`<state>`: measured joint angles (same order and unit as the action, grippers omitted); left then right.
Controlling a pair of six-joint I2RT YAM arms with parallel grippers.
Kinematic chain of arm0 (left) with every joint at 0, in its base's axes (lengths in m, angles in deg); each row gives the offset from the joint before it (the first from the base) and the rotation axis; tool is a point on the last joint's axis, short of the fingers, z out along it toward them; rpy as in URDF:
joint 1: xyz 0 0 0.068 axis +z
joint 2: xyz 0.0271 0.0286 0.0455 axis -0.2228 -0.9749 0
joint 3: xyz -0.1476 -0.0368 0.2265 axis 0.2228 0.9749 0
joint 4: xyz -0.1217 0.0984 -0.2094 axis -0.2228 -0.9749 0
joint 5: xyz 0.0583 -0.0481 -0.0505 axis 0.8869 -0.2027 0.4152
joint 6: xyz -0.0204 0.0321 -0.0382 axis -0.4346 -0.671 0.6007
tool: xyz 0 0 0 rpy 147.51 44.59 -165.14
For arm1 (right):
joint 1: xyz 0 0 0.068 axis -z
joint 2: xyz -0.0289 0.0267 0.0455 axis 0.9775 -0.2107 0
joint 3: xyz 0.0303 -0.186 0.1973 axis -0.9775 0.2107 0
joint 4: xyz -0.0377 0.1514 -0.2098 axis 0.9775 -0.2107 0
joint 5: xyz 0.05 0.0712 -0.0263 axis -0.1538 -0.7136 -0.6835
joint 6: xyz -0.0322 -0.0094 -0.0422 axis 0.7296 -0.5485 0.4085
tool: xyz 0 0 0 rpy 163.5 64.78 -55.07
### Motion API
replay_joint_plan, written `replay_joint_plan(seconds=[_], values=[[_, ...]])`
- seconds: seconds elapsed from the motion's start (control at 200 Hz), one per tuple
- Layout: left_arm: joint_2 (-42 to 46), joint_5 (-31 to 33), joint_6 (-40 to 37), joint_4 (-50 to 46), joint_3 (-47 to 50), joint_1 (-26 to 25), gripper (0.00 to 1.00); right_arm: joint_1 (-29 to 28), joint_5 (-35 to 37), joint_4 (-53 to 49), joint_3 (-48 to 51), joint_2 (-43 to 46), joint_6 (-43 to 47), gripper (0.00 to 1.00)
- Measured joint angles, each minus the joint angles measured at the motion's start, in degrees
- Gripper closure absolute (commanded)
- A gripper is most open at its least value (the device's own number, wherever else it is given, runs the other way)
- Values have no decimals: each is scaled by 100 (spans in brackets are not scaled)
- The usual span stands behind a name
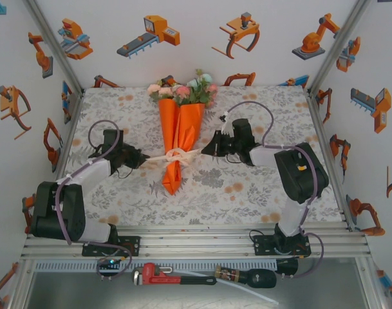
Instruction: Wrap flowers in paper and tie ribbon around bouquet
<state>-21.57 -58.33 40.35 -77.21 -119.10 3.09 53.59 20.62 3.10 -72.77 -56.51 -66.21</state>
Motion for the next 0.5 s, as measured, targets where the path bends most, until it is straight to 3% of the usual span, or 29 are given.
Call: replay_joint_plan(seconds=[0.501], values=[[0,-173,-647,-358,9,249,100,179,848,-920,319,356,243,100]])
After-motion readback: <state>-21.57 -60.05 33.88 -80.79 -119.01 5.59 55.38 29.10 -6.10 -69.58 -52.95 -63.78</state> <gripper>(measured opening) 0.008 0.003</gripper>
